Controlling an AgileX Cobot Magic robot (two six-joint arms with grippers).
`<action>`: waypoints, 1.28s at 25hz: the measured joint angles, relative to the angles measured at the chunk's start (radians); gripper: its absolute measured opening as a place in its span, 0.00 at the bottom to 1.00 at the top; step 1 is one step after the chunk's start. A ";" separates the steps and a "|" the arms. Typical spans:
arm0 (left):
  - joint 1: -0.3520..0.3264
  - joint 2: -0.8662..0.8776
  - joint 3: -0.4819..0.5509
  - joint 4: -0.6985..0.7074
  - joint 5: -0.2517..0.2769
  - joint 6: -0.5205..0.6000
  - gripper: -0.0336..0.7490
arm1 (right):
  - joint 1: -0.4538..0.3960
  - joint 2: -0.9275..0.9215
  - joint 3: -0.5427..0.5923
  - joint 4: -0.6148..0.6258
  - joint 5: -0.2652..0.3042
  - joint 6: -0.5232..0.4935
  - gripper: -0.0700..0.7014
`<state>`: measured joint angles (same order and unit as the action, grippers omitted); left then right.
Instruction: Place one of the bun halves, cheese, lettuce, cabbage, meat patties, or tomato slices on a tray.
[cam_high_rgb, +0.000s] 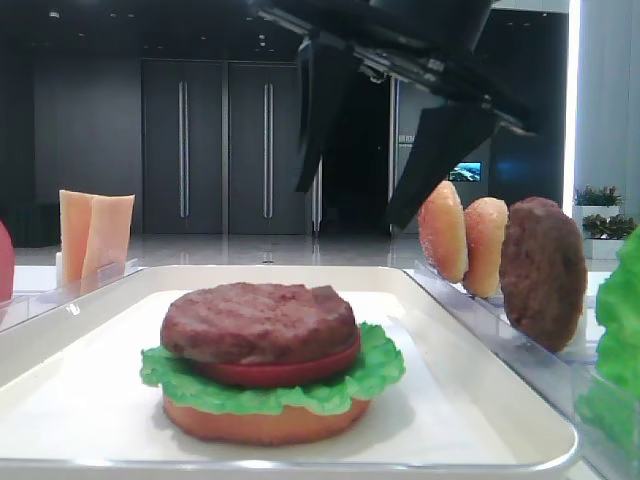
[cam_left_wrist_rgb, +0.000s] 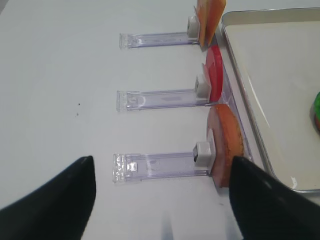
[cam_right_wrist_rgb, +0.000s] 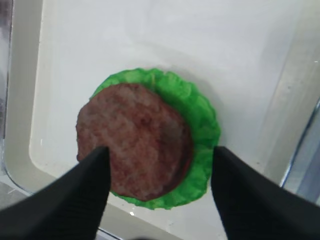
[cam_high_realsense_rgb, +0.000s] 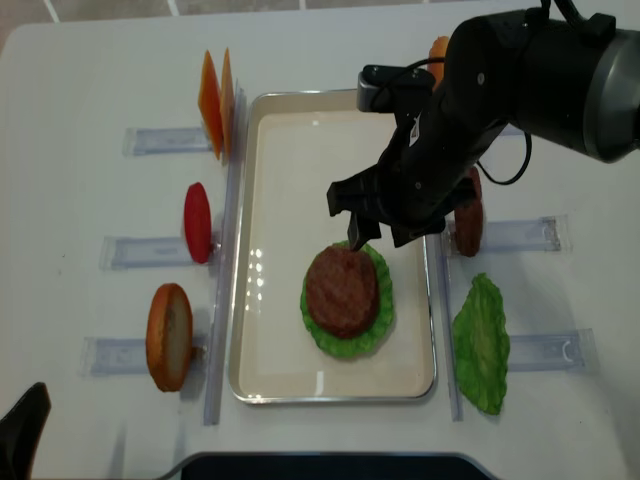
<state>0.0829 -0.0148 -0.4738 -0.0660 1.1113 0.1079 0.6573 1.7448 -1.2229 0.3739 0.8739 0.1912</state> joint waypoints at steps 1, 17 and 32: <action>0.000 0.000 0.000 0.000 0.000 0.000 0.86 | 0.000 -0.006 -0.014 -0.029 0.008 0.021 0.67; 0.000 0.000 0.000 0.000 0.000 0.000 0.86 | -0.138 -0.056 -0.217 -0.254 0.298 0.128 0.67; 0.000 0.000 0.000 0.000 0.000 0.000 0.86 | -0.448 -0.056 -0.222 -0.307 0.347 -0.039 0.67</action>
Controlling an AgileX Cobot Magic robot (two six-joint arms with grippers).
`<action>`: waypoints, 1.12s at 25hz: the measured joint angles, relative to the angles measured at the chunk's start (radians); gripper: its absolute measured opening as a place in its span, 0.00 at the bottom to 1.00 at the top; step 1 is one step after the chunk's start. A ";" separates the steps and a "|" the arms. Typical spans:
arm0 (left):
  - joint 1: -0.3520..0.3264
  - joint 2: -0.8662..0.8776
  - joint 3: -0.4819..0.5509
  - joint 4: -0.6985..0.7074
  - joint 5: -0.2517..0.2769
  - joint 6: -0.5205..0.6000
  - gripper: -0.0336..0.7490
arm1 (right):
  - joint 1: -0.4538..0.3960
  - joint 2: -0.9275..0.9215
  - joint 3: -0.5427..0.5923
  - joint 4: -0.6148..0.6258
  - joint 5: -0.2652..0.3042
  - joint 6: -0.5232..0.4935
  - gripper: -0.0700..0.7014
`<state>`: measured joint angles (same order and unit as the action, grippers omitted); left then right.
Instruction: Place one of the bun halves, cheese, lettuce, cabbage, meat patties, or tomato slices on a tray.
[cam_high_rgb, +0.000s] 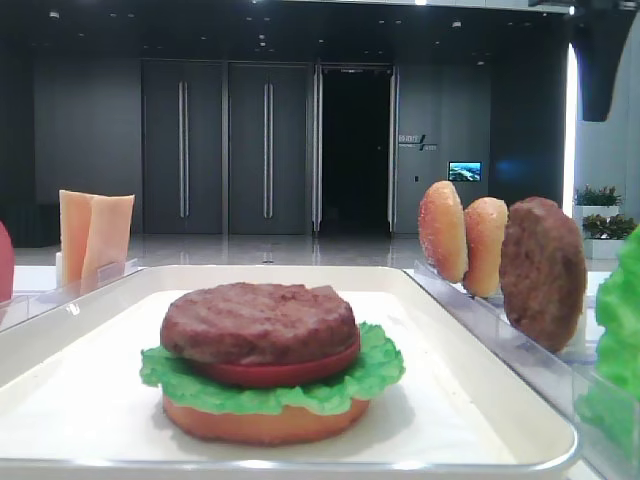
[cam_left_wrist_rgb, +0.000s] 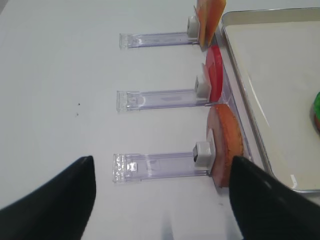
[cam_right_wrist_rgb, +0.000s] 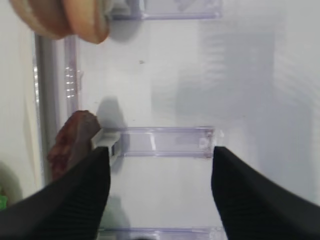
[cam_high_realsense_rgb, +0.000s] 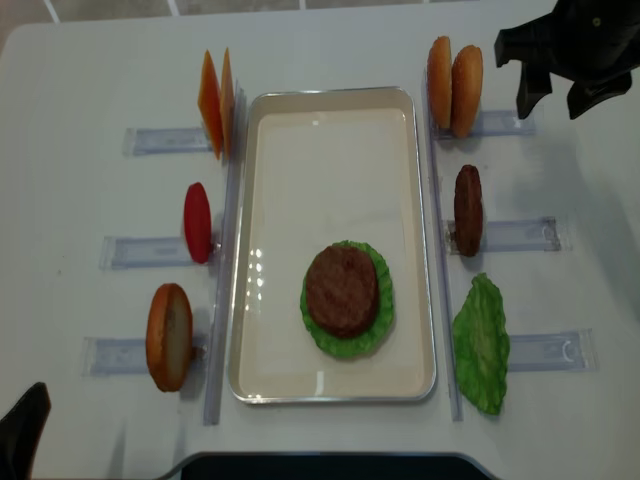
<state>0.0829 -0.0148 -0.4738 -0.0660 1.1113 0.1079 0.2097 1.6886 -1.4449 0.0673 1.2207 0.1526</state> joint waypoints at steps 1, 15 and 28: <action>0.000 0.000 0.000 0.000 0.000 0.000 0.86 | -0.024 0.000 0.000 -0.001 0.000 -0.010 0.67; 0.000 0.000 0.000 0.000 0.000 0.000 0.86 | -0.229 -0.002 0.000 -0.010 0.001 -0.107 0.67; 0.000 0.000 0.000 0.000 0.000 0.000 0.86 | -0.229 -0.180 0.168 -0.011 0.001 -0.138 0.67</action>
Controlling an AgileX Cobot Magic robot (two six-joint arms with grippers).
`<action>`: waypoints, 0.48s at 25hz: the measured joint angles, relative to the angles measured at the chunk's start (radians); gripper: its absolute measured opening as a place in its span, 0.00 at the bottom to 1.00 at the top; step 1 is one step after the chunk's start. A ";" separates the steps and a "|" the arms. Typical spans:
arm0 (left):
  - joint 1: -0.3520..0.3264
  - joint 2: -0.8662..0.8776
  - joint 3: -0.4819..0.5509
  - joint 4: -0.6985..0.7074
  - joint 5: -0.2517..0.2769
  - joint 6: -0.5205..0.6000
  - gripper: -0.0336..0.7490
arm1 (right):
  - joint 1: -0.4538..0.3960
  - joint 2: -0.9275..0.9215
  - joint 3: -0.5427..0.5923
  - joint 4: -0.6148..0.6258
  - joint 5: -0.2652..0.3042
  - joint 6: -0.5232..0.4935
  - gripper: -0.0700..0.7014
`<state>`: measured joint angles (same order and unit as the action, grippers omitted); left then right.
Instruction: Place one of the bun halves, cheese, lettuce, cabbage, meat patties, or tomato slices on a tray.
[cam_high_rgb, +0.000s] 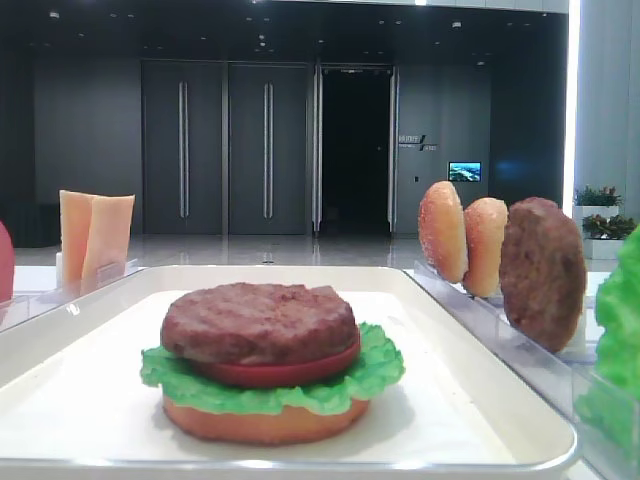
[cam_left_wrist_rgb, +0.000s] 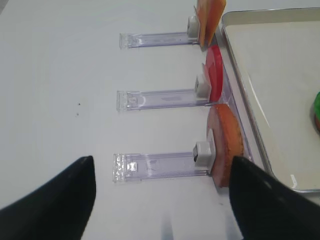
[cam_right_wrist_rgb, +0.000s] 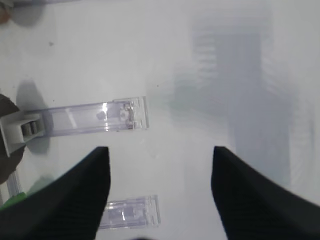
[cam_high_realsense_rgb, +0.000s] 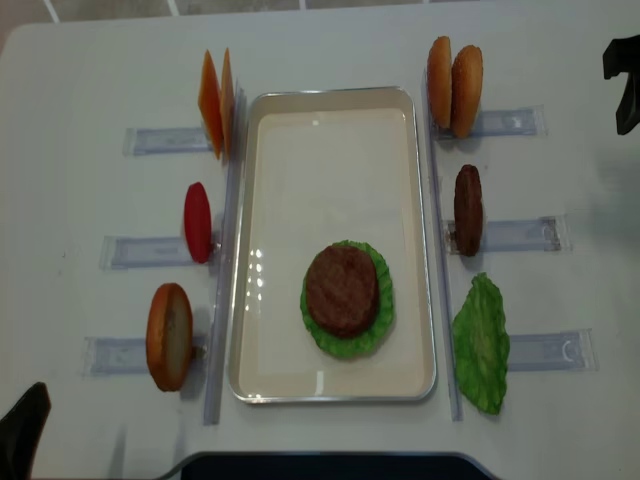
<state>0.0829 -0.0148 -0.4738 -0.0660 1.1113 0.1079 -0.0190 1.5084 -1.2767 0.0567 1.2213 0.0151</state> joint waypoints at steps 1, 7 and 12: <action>0.000 0.000 0.000 0.000 0.000 0.000 0.86 | 0.000 -0.022 0.023 0.000 -0.001 0.000 0.67; 0.000 0.000 0.000 0.000 0.000 0.000 0.86 | 0.000 -0.182 0.165 0.000 0.001 -0.002 0.67; 0.000 0.000 0.000 0.000 0.000 0.000 0.86 | 0.000 -0.336 0.268 -0.001 0.001 -0.003 0.67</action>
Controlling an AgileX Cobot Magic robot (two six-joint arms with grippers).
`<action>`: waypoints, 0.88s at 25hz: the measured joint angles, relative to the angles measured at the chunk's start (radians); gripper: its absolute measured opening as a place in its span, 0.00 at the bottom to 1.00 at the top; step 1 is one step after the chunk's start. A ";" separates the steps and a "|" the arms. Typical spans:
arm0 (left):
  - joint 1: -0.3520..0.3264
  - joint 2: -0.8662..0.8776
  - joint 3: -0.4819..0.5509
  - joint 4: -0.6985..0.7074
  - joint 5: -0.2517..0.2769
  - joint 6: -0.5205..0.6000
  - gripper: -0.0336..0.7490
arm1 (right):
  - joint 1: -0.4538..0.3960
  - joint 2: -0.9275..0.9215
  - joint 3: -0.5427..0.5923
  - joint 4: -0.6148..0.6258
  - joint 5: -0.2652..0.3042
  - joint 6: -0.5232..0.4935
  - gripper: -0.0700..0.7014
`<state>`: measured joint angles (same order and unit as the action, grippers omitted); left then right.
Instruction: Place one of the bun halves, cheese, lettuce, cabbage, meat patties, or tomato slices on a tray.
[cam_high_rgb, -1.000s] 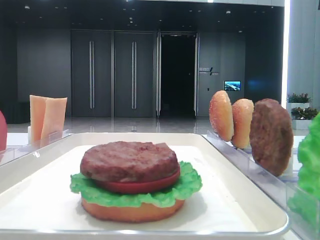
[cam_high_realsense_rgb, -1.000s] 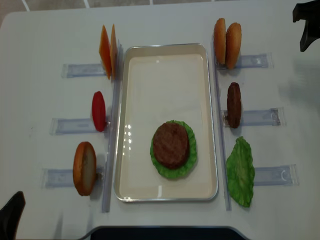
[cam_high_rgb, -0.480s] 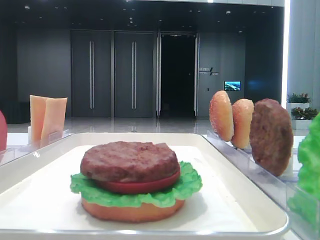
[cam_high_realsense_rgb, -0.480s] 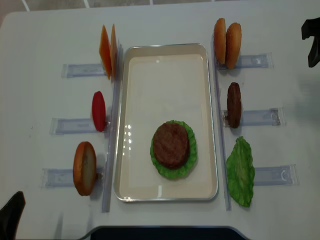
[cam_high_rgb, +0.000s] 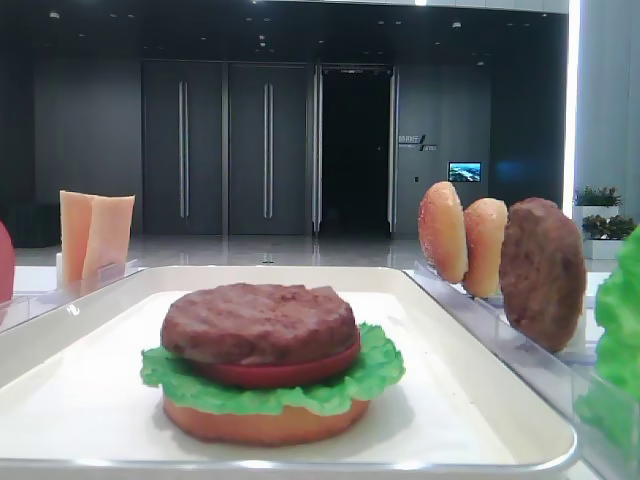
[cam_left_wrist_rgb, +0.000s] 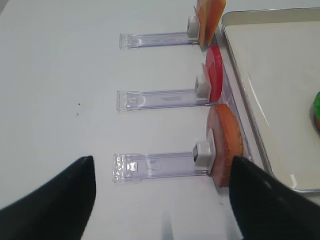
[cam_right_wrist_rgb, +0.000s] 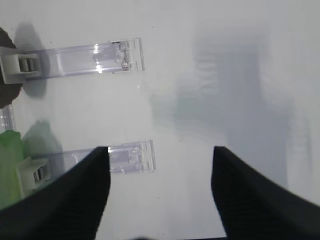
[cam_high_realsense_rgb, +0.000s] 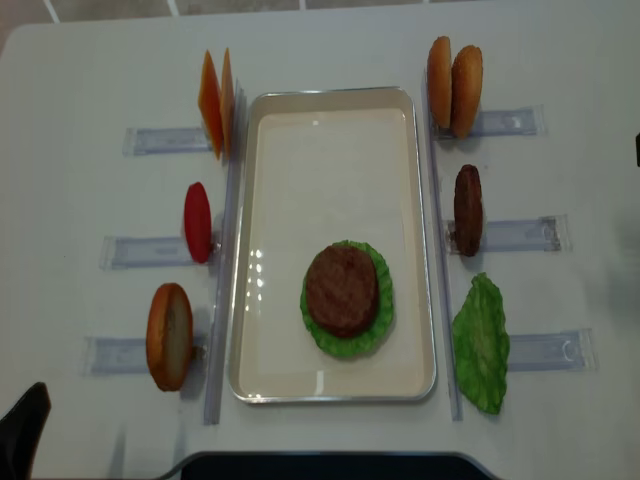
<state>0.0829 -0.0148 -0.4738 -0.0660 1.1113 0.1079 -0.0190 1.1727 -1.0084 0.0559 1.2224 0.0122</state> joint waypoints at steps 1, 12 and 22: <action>0.000 0.000 0.000 0.000 0.000 0.000 0.86 | 0.000 -0.028 0.020 0.000 0.000 -0.001 0.67; 0.000 0.000 0.000 0.000 0.000 0.000 0.86 | 0.000 -0.418 0.207 0.000 0.002 -0.003 0.67; 0.000 0.000 0.000 0.000 0.000 0.000 0.86 | 0.000 -0.733 0.331 0.000 0.004 -0.040 0.67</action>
<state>0.0829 -0.0148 -0.4738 -0.0660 1.1113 0.1079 -0.0190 0.4394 -0.6777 0.0555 1.2263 -0.0281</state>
